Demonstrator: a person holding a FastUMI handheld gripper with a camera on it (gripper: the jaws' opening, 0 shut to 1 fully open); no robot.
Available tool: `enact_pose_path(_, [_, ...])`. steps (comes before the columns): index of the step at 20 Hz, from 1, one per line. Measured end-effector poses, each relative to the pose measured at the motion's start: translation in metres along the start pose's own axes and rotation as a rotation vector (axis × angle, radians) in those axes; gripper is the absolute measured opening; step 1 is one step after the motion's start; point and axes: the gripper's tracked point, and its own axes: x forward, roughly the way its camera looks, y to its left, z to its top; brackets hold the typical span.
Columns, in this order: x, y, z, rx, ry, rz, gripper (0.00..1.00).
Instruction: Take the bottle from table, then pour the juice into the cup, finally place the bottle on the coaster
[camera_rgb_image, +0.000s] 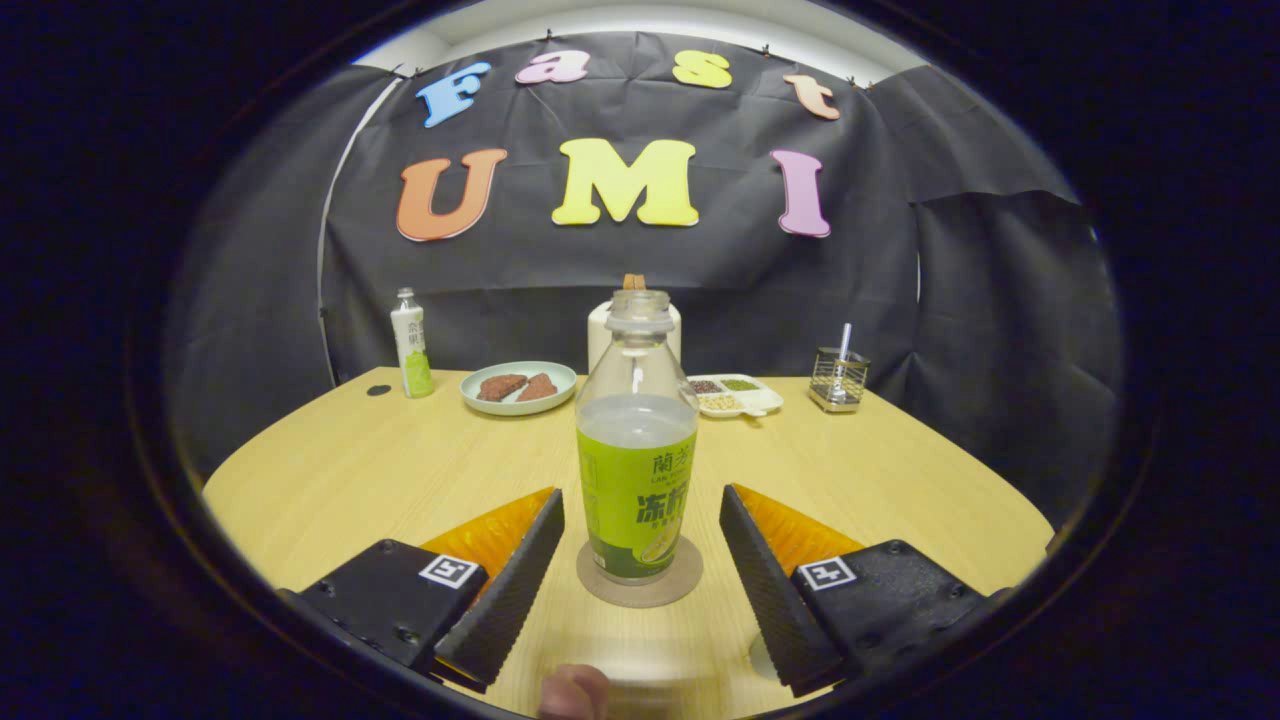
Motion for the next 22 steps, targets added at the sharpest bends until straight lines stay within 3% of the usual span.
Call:
enact_pose_path(4, [-0.053, -0.004, 0.019, -0.041, -0.078, -0.016, 1.0])
enact_pose_path(8, [-0.112, 0.006, 0.039, -0.037, -0.14, 0.048, 1.0])
enact_pose_path(12, [-0.167, 0.004, 0.051, -0.009, -0.206, 0.052, 1.0])
enact_pose_path(22, [-0.241, 0.019, 0.046, -0.022, -0.311, 0.12, 1.0])
